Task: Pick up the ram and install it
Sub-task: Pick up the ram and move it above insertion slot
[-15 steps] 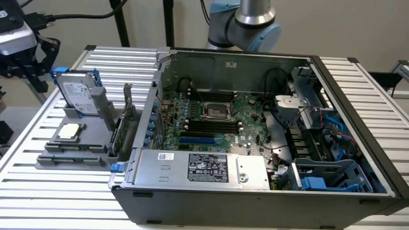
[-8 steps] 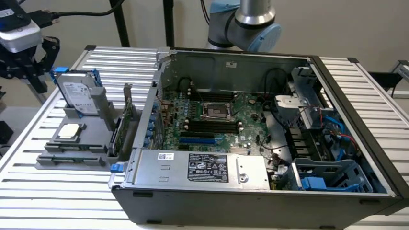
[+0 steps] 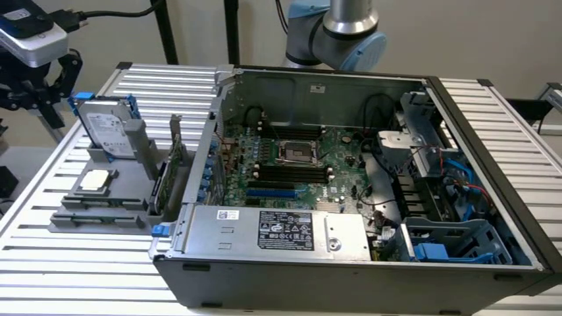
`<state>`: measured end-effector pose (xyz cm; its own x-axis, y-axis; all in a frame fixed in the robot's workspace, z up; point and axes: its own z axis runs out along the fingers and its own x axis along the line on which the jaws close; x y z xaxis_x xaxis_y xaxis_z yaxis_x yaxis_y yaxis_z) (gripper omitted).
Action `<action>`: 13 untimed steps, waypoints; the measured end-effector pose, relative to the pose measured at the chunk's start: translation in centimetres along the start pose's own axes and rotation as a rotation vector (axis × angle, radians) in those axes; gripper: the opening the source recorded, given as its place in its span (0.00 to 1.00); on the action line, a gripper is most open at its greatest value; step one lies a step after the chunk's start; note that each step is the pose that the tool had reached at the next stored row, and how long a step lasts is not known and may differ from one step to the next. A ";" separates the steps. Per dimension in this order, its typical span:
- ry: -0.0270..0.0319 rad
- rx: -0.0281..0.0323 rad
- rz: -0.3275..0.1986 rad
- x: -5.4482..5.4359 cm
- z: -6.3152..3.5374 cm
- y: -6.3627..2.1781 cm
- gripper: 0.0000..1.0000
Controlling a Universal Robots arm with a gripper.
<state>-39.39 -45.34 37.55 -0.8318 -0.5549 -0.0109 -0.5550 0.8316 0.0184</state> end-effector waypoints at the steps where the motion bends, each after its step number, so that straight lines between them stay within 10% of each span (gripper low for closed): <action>1: 0.0008 0.0004 -0.018 0.0 0.00 0.00 0.11; 13: 0.0097 0.0052 -0.236 0.0 0.00 0.01 0.11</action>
<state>-39.39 -45.34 37.55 -0.6790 -0.7341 -0.0046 -0.7341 0.6790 0.0114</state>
